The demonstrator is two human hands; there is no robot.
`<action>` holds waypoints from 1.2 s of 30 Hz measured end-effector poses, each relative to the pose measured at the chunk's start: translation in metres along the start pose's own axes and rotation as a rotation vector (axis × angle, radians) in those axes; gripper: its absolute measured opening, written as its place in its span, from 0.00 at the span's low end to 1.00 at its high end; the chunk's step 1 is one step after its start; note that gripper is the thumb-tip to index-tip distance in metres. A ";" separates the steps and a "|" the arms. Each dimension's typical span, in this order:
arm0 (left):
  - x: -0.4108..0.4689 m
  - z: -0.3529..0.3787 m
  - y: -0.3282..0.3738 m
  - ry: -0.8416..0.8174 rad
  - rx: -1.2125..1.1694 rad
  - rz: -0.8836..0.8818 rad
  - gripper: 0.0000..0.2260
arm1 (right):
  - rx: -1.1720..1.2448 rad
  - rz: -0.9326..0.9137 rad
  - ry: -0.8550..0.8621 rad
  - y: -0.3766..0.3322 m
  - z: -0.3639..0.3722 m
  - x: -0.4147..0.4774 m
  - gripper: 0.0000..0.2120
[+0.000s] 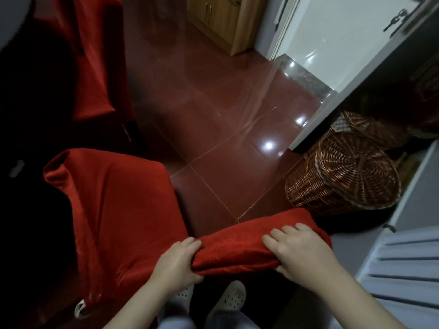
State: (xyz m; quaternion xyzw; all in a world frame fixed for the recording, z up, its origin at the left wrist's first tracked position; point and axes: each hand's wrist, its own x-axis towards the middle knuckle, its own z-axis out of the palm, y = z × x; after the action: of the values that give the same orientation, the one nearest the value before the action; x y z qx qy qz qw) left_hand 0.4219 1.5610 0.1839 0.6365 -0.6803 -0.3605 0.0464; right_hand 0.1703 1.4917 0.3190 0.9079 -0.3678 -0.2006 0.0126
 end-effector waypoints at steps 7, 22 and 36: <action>-0.026 -0.009 0.005 0.017 0.005 -0.035 0.29 | -0.052 -0.011 -0.008 -0.019 -0.019 -0.006 0.27; -0.057 -0.040 0.077 0.425 -0.027 0.022 0.18 | -0.061 -0.276 0.252 -0.059 -0.081 -0.002 0.24; -0.123 -0.068 0.062 0.501 -0.119 -0.035 0.16 | 0.384 -0.016 0.220 -0.022 -0.066 -0.052 0.51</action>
State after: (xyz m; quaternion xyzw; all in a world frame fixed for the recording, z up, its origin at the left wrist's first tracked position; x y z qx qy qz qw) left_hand 0.4281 1.6380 0.3166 0.7139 -0.6138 -0.2318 0.2447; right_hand 0.1757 1.5341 0.3941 0.9131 -0.3882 -0.0266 -0.1220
